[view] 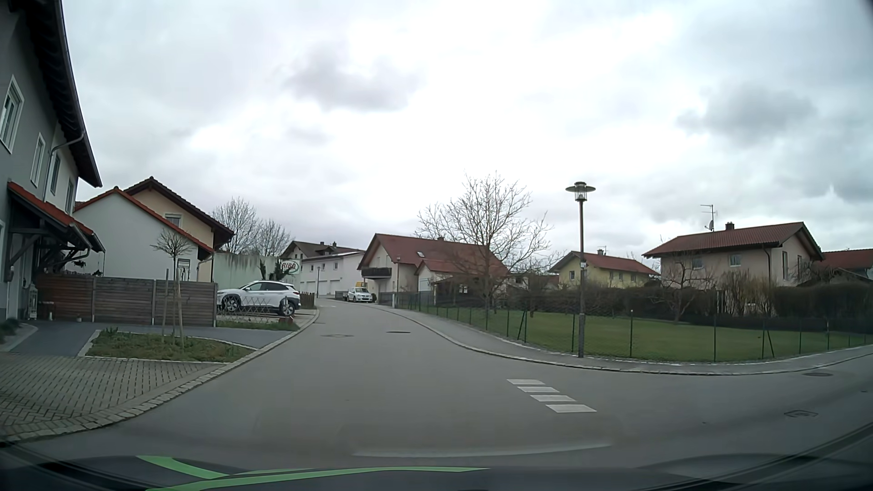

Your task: Follow the waypoints while adhering to traffic rules and regulations

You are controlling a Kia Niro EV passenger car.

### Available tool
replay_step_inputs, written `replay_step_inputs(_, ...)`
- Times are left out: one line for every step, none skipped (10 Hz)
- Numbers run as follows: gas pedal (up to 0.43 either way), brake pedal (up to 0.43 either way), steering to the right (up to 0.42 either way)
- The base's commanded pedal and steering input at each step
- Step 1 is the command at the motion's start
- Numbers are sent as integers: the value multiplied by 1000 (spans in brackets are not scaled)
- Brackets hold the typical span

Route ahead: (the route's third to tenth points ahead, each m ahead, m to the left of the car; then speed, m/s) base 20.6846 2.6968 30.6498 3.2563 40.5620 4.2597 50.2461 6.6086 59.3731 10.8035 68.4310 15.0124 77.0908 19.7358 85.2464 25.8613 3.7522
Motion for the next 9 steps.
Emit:
replay_step_inputs(138, 0, -1)
replay_step_inputs(138, 0, -2)
replay_step_inputs(138, 0, -2)
replay_step_inputs(169, 0, -3)
replay_step_inputs(169, 0, -7)
replay_step_inputs(169, 0, -9)
replay_step_inputs(177, 0, -9)
replay_step_inputs(177, 0, -10)
replay_step_inputs(177, 0, -9)
